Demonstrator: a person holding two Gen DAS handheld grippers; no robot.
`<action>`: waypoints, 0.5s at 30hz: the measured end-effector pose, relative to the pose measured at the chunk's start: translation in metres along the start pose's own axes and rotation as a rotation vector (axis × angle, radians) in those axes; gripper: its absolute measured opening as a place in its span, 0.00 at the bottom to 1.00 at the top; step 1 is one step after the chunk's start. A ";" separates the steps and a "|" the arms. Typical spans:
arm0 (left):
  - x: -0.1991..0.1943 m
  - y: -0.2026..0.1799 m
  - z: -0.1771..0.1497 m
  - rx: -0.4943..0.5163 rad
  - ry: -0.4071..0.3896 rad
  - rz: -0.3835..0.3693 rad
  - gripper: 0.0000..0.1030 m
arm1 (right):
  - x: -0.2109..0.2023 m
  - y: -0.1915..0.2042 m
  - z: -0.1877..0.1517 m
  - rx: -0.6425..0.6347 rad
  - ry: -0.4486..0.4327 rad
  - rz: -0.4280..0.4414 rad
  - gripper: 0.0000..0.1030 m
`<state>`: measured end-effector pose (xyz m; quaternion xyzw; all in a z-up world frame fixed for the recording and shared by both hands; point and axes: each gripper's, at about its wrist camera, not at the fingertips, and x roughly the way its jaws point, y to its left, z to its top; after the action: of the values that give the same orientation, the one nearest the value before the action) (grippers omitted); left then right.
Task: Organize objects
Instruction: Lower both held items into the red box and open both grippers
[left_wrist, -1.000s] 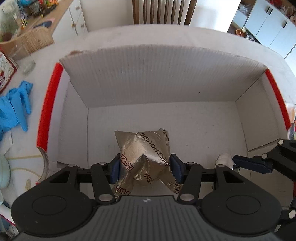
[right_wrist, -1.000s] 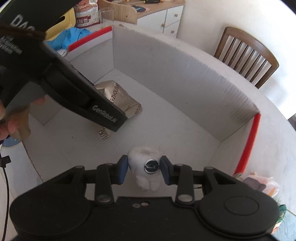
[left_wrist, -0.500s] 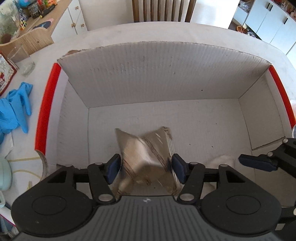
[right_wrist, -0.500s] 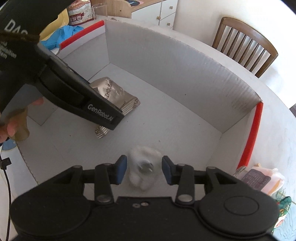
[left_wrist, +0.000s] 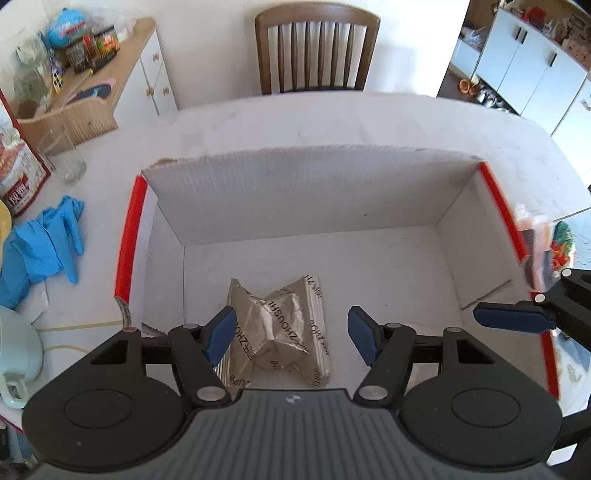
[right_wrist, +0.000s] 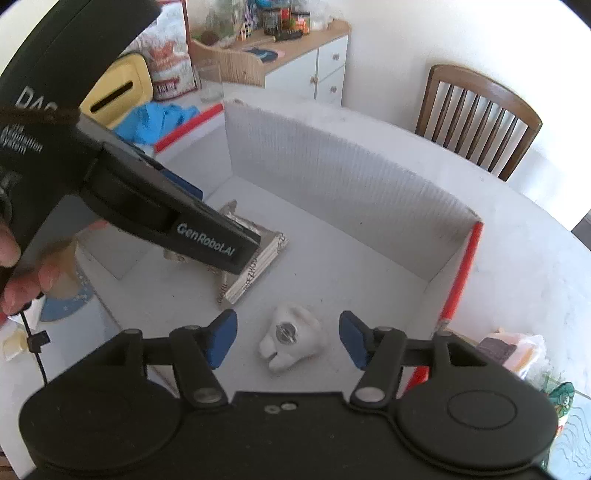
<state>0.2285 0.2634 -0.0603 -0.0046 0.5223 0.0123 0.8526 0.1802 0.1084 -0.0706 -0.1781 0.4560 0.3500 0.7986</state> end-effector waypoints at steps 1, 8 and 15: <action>-0.005 -0.002 -0.001 -0.001 -0.012 -0.001 0.64 | -0.005 0.000 -0.001 0.004 -0.010 0.002 0.60; -0.041 -0.013 -0.008 -0.008 -0.098 0.008 0.64 | -0.036 -0.014 -0.002 0.032 -0.077 0.031 0.61; -0.082 -0.030 -0.020 -0.022 -0.195 0.007 0.64 | -0.077 -0.028 -0.018 0.071 -0.172 0.067 0.62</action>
<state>0.1744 0.2321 0.0034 -0.0110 0.4367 0.0212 0.8993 0.1635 0.0479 -0.0148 -0.1036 0.4035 0.3744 0.8285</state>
